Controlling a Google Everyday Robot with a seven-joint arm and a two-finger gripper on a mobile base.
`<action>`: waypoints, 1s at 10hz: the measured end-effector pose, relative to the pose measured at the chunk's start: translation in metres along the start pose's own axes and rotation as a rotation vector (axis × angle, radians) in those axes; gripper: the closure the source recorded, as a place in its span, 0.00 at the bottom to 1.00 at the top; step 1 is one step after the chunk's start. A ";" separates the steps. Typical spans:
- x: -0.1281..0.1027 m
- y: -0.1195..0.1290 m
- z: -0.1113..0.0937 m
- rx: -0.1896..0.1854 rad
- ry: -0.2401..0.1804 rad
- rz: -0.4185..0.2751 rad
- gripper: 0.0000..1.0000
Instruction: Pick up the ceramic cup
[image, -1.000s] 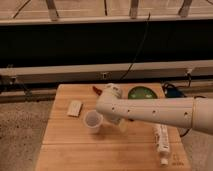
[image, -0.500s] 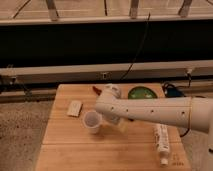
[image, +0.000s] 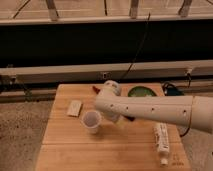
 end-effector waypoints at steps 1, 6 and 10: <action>0.001 -0.001 -0.004 0.005 -0.007 0.003 0.20; -0.014 -0.015 -0.014 0.032 -0.074 -0.039 0.20; -0.025 -0.027 -0.027 0.061 -0.103 -0.081 0.20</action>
